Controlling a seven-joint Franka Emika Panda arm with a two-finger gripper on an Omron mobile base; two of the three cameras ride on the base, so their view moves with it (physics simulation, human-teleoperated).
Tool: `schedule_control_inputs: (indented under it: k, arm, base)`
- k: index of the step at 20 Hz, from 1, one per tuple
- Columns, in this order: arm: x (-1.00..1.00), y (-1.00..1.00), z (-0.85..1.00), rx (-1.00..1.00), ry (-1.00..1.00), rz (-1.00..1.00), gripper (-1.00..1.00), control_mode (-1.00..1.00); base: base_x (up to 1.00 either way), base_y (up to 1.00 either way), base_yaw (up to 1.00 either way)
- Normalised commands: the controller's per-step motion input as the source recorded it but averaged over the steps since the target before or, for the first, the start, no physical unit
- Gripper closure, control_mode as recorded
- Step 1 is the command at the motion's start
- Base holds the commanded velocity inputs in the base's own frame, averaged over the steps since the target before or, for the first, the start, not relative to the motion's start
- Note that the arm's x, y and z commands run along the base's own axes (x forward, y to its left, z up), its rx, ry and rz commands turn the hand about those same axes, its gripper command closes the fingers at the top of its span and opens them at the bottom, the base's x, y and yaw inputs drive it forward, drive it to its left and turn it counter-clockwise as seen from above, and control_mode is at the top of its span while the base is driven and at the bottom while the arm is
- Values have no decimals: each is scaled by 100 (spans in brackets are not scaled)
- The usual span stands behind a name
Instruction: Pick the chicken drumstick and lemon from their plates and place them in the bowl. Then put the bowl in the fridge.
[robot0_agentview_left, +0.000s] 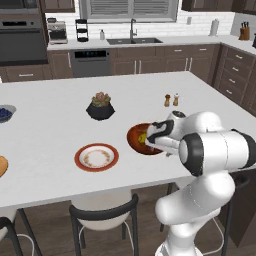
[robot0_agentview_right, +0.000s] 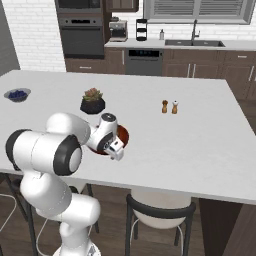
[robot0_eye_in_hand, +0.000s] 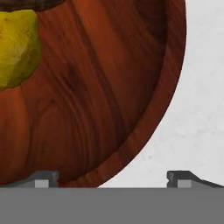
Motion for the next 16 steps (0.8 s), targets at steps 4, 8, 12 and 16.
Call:
schedule_control_inputs:
  k: [4,8,12,16]
  arm:
    - [15,-12,-4,-4,-22,-2,-100,-100]
    - [28,-23,0,0,-19,-9,-100,-100]
    - [33,-18,-3,-1,-11,-10,-100,-100]
    - [62,-1,-16,0,-1,-1,-100,-100]
  base:
    - [0,0,0]
    - [0,0,0]
    - [0,0,0]
    - [0,0,0]
